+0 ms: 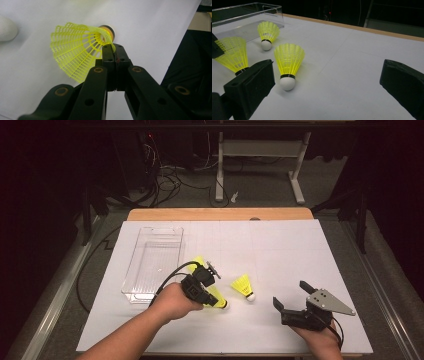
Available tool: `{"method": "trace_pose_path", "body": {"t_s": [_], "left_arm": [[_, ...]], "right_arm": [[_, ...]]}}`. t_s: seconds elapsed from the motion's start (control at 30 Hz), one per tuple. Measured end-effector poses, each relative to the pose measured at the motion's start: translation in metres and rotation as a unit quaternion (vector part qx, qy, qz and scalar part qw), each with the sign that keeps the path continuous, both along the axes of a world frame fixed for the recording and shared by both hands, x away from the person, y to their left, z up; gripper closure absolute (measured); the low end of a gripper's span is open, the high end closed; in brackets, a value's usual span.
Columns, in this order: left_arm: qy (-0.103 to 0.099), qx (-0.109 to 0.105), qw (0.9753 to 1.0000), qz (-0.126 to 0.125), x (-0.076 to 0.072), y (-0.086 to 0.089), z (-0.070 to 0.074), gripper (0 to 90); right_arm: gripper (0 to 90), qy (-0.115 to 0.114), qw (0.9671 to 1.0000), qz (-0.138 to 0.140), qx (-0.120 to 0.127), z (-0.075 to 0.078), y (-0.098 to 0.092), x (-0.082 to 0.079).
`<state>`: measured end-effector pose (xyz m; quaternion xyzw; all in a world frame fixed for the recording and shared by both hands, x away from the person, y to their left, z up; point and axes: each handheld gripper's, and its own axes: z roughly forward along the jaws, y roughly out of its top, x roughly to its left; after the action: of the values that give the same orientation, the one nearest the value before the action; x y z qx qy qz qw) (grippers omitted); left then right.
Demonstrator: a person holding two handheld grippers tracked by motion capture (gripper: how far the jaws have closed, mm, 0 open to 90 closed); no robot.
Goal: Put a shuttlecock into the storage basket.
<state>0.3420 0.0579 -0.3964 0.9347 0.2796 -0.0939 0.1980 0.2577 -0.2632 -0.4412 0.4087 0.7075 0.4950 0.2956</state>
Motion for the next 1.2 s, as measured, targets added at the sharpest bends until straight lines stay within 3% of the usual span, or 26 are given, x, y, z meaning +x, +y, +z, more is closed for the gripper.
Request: {"method": "trace_pose_path", "body": {"t_s": [0.3,0.67,1.2], "left_arm": [[-0.008,0.002,1.0000,0.000,0.000,0.004,0.005,89.8],[-0.027,0.013,0.9995,0.007,0.000,0.013,0.026,89.7],[-0.044,0.003,0.9986,0.028,0.006,0.032,0.046,89.7]], "right_arm": [[0.2,0.000,1.0000,0.001,-0.002,0.000,0.000,0.000],[0.3,0.001,1.0000,0.004,-0.001,0.000,0.001,0.000],[0.4,0.005,1.0000,0.006,-0.002,-0.001,0.002,0.001]]}}
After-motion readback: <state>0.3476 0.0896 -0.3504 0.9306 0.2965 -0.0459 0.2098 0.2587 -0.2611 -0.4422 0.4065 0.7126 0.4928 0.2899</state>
